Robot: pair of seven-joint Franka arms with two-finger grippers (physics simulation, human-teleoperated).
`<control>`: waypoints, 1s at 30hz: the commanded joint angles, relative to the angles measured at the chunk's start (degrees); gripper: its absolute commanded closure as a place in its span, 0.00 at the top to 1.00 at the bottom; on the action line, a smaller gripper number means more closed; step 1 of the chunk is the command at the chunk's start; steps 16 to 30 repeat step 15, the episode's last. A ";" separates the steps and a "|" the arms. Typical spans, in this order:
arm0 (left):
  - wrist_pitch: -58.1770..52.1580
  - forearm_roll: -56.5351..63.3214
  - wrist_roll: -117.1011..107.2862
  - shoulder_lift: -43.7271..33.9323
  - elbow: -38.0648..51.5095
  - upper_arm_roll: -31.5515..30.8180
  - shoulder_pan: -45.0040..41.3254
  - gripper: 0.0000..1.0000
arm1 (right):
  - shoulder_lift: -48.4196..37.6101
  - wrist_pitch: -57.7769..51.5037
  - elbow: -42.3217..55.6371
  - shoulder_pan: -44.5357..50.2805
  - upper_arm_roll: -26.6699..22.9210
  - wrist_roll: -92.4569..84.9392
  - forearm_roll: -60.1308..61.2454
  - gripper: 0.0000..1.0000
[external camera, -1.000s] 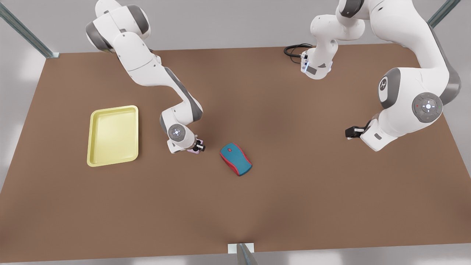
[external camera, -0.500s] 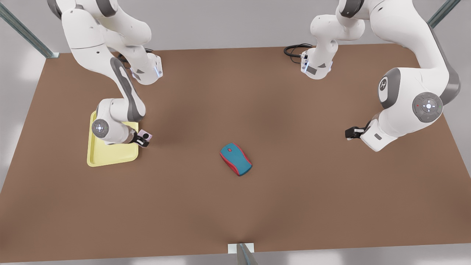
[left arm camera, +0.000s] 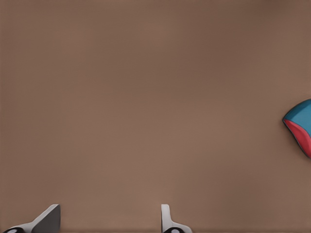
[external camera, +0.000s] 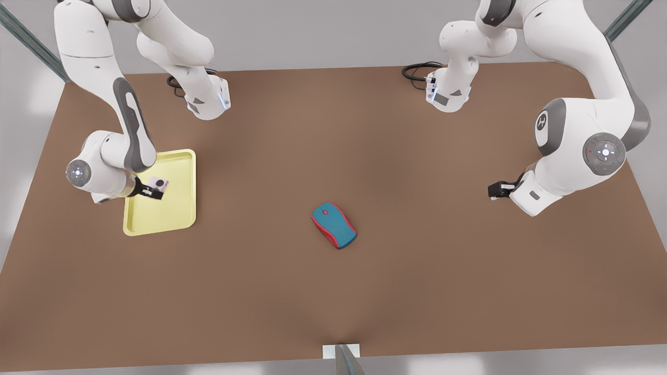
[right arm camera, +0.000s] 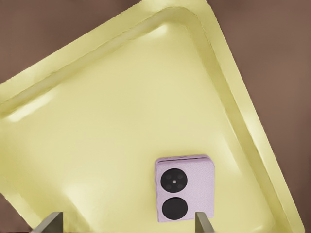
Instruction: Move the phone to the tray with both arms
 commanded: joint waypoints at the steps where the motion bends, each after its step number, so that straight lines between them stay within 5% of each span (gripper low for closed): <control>1: 0.12 0.03 -0.08 -0.16 0.00 0.01 0.00 1.00 | -2.47 -10.56 3.77 3.47 0.14 -17.91 -0.17 1.00; 6: 0.29 0.38 0.10 -0.07 0.88 0.01 0.00 1.00 | -2.47 -39.74 34.88 7.17 3.84 -11.66 0.54 1.00; 11: 0.29 0.38 0.01 -0.07 0.88 0.01 0.00 1.00 | 3.33 -44.76 52.91 6.46 4.45 -9.11 -0.26 1.00; 30: 0.29 0.47 -0.08 0.02 0.88 0.01 0.00 1.00 | 6.23 -42.73 53.17 6.29 4.36 -9.20 -0.34 1.00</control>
